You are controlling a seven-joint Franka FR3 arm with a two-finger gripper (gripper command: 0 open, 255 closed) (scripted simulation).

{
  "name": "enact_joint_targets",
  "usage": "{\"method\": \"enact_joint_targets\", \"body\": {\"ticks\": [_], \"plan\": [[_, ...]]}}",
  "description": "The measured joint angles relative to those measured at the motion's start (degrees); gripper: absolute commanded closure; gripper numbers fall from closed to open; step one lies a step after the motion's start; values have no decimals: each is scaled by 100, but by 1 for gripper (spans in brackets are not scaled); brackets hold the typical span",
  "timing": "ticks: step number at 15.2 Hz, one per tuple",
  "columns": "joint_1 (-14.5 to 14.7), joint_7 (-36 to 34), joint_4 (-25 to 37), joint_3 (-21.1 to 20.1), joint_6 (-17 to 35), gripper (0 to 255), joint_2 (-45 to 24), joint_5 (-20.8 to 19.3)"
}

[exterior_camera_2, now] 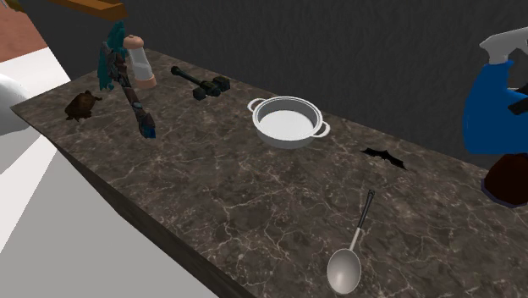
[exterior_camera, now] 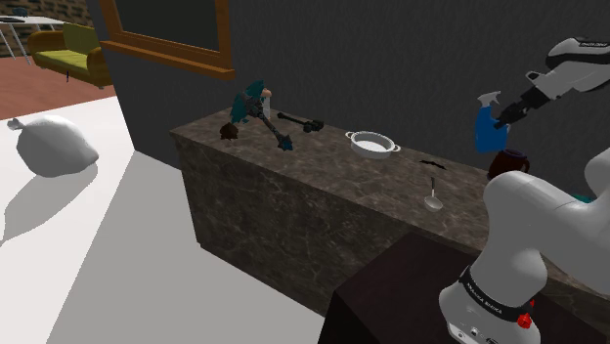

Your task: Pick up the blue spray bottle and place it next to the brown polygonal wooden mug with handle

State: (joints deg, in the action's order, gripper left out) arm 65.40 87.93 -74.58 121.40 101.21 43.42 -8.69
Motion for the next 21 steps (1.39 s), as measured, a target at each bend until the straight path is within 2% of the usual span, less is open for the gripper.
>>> {"method": "enact_joint_targets", "body": {"ticks": [21], "plan": [[-83, 232, -975, 306, 1235, 255, 462, -277]]}}
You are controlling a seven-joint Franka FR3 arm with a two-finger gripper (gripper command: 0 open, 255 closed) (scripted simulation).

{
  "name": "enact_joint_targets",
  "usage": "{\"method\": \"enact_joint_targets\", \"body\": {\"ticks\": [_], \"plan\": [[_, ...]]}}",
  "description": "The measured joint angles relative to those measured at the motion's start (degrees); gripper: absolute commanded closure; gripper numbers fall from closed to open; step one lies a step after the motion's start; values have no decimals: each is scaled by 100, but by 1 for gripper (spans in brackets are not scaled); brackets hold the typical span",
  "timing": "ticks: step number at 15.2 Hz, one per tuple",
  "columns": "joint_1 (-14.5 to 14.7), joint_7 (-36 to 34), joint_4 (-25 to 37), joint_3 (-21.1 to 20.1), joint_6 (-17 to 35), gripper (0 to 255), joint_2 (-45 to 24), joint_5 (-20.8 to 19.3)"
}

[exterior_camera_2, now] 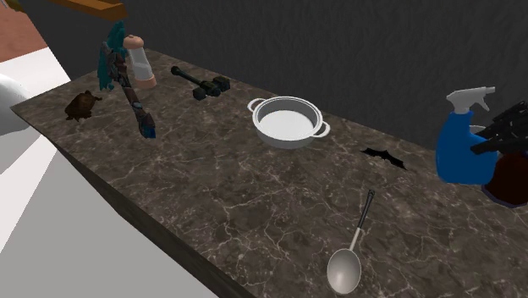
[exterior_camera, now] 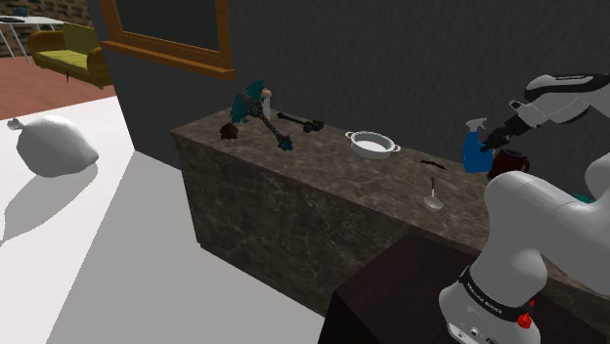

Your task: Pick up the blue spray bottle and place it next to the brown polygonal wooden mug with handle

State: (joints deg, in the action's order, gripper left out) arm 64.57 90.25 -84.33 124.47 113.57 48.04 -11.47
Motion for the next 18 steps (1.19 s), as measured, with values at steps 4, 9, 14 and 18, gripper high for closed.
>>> {"method": "enact_joint_targets", "body": {"ticks": [4, 9, 14, 18], "plan": [[54, 37, -55, 94, 195, 255, 147, -77], [37, 49, -86, 87, 253, 255, 140, -81], [47, 49, -98, 106, 252, 0, 163, -90], [47, 51, -102, 111, 247, 0, 169, -92]]}}
